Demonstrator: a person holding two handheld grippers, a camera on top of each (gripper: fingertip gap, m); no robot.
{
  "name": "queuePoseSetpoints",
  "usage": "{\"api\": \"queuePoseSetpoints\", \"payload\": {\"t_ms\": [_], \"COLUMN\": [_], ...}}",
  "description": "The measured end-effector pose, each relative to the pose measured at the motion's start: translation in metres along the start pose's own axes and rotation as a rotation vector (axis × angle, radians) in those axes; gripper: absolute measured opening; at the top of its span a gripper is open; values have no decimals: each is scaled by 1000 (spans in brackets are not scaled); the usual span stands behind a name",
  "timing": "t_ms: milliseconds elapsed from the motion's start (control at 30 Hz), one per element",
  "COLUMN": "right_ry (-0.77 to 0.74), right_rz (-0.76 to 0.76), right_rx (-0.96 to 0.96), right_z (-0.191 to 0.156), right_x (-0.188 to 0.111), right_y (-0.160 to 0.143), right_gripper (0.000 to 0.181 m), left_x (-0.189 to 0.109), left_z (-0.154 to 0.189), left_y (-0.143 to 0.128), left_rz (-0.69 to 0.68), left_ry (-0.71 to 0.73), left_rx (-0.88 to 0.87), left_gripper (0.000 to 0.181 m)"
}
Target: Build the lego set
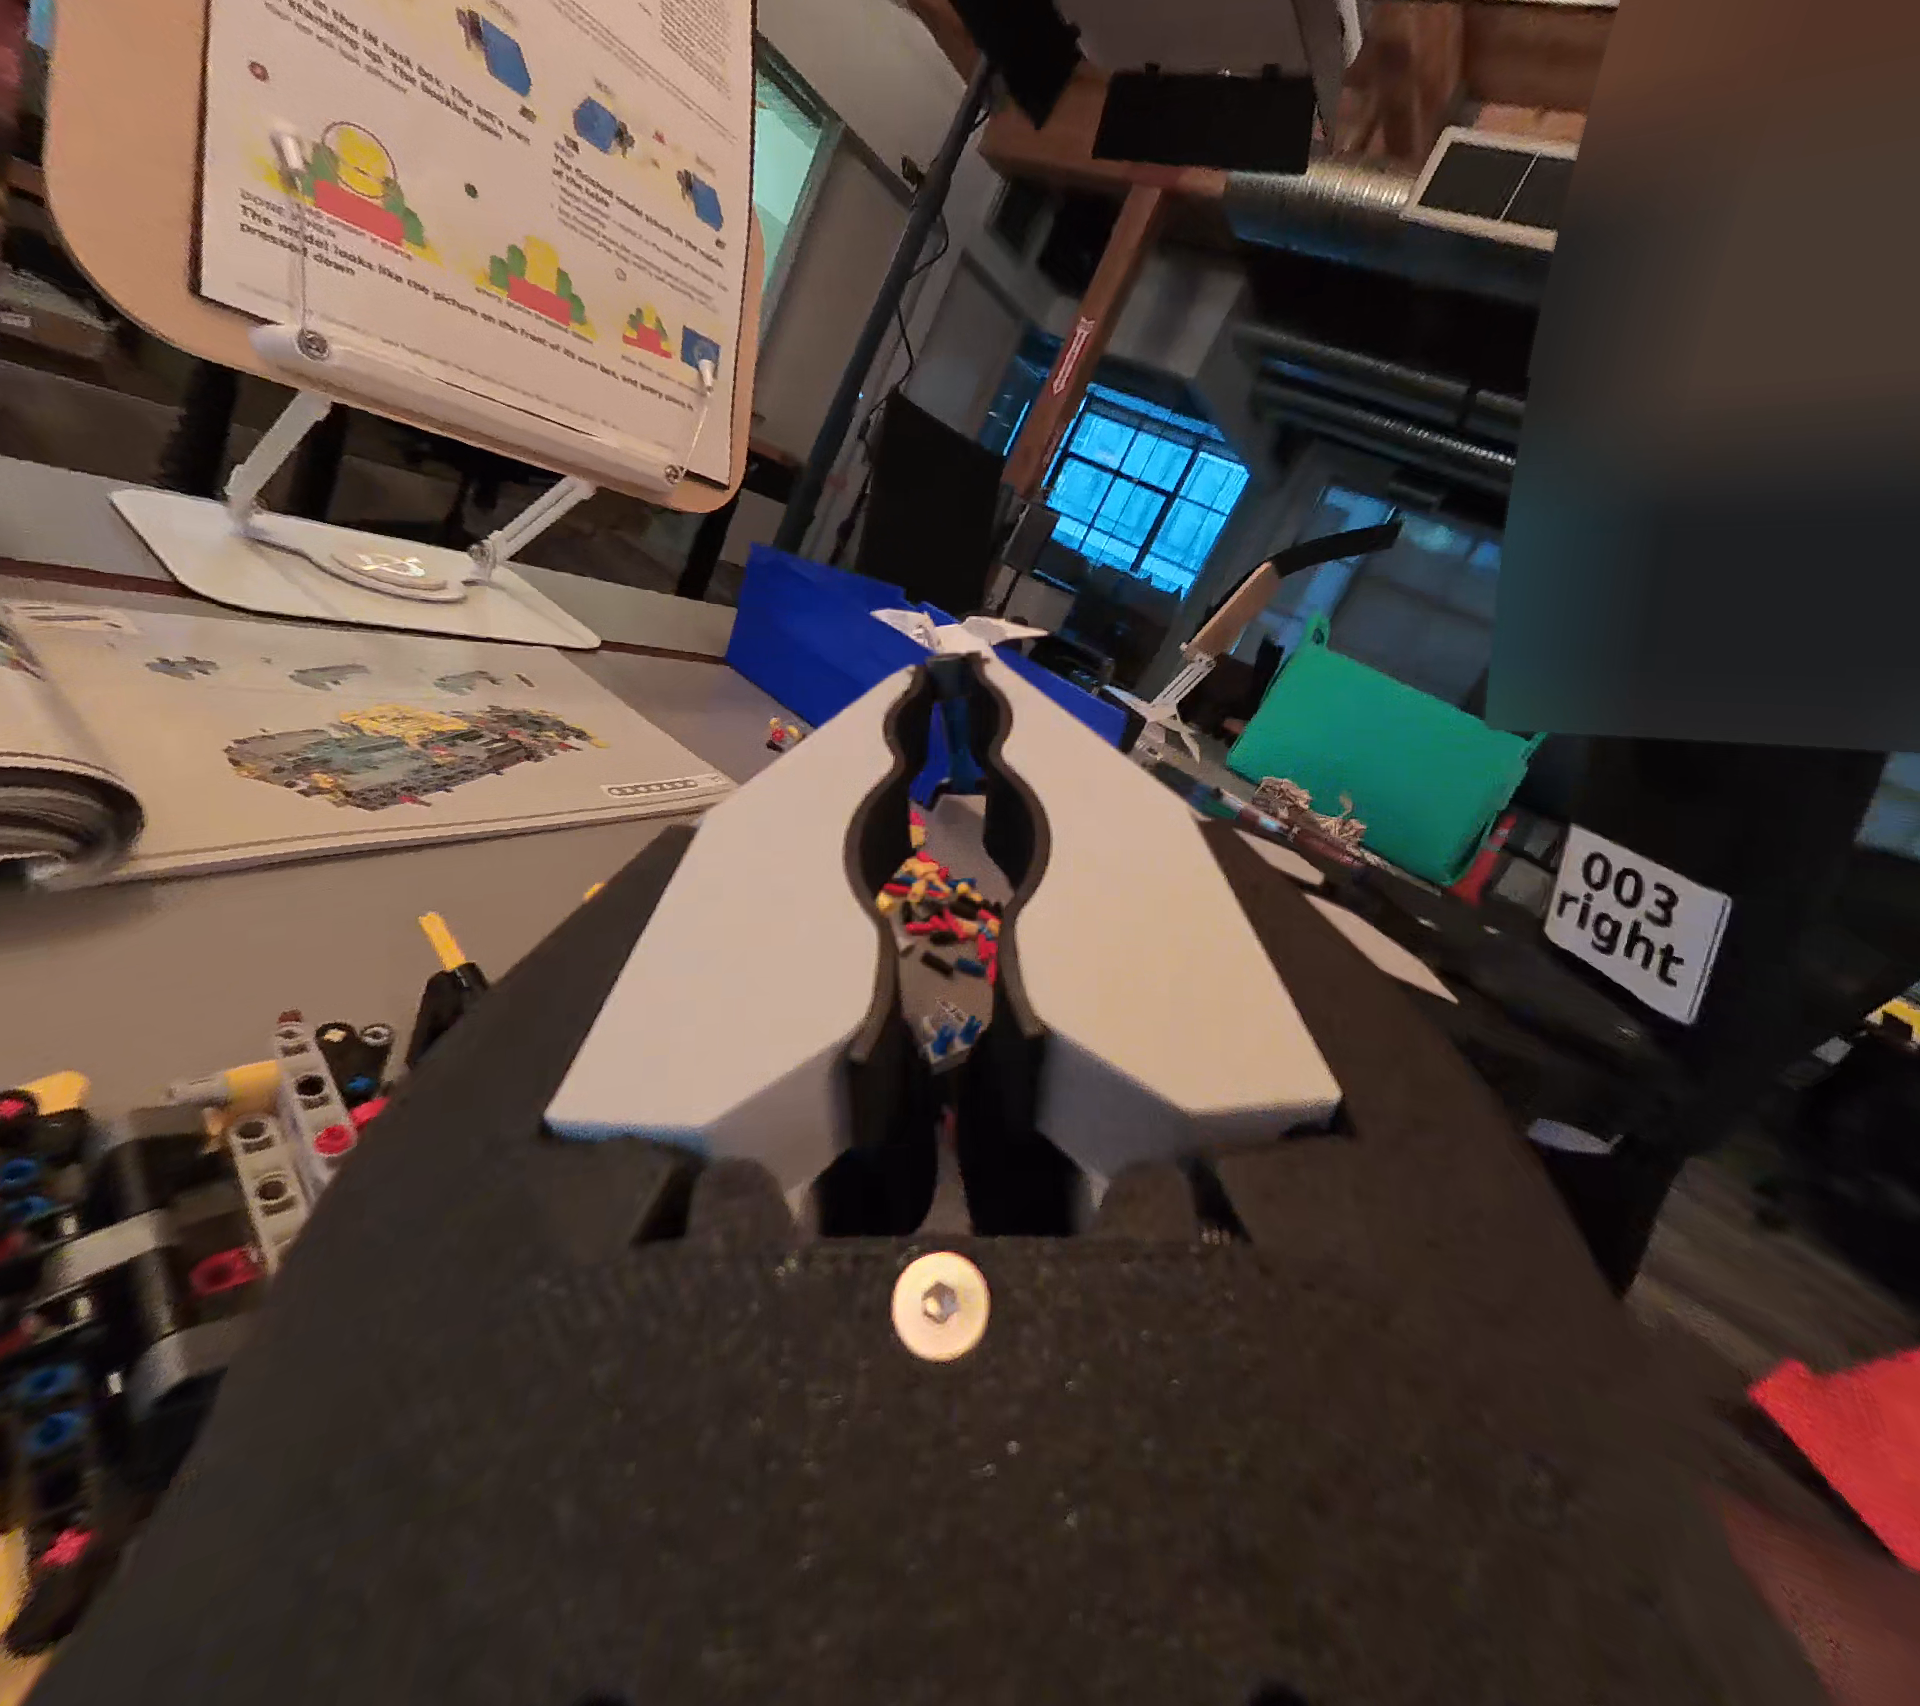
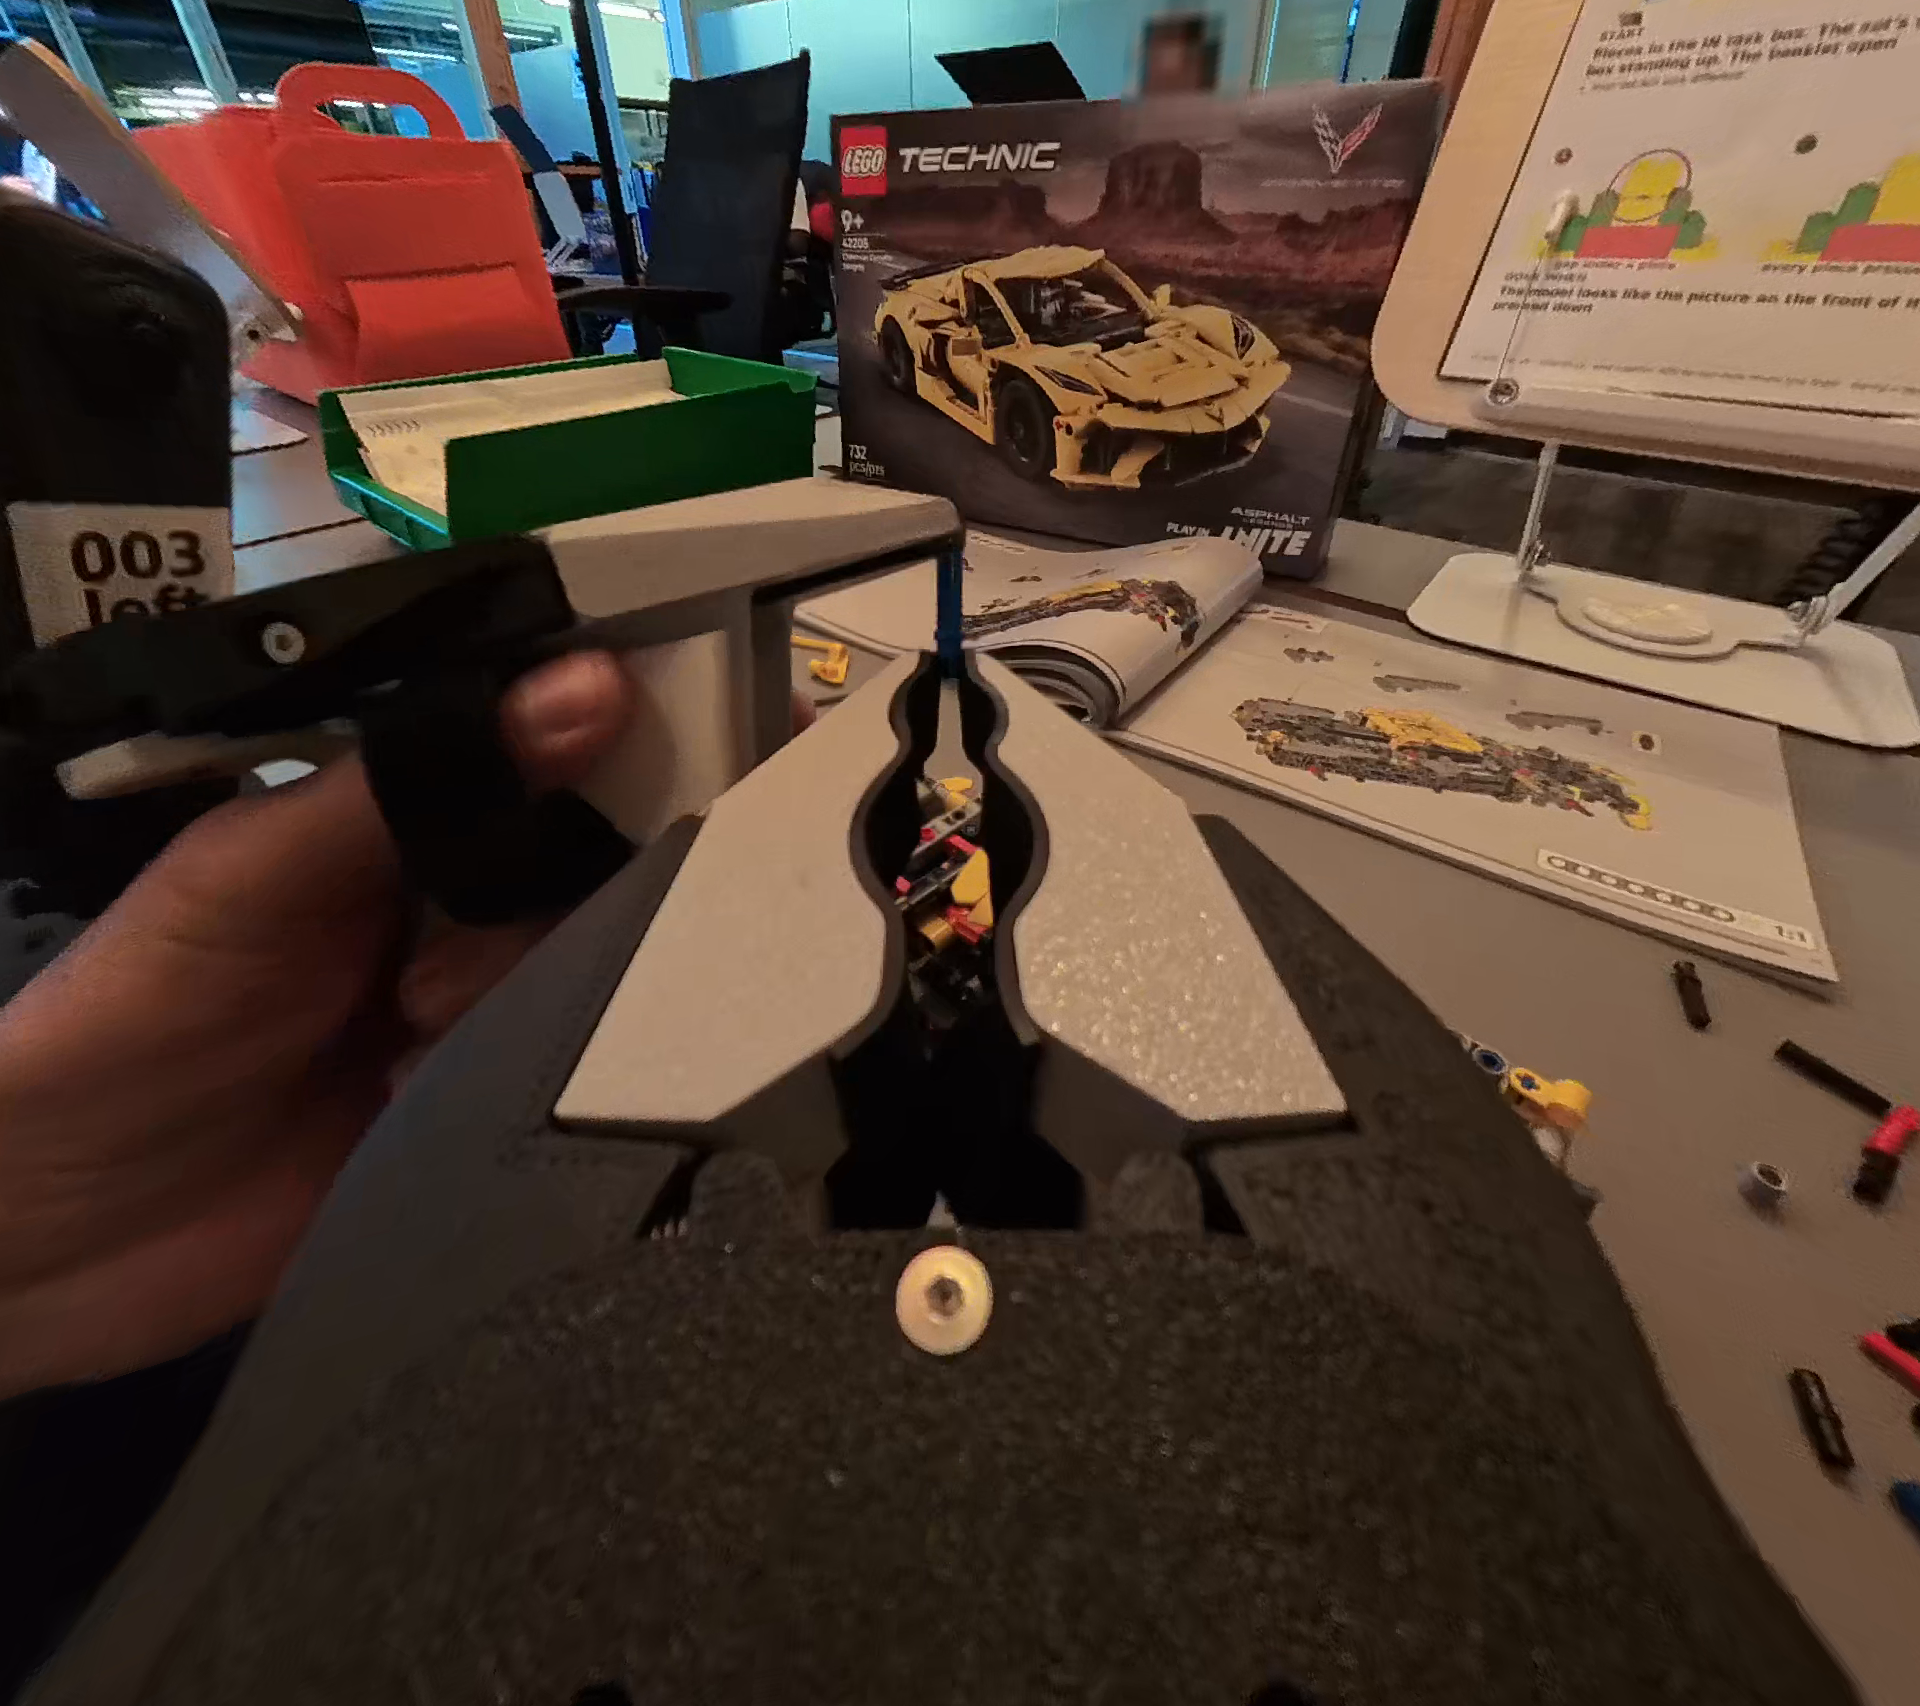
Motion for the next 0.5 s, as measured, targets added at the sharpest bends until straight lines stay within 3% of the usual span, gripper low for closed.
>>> {"api": "queuePoseSetpoints", "payload": {"t_ms": [500], "right_ry": [24], "right_rz": [-20], "right_rx": [-2], "right_z": [-1], "right_x": [3], "right_y": [-2], "right_gripper": [3], "left_x": [-5], "left_z": [-10], "left_y": [-8], "left_rz": [88], "left_ry": [-26], "left_rx": [-169], "left_gripper": [6]}}
Point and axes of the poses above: each gripper's, where its closed fingertips meet, x out along the fingers, y out of its top, z = x × y across the jaws, the point moved 9 cm from there along -x, back along the fingers, and after that the axes turned 1 degree about -z, right-handed, at the moved point
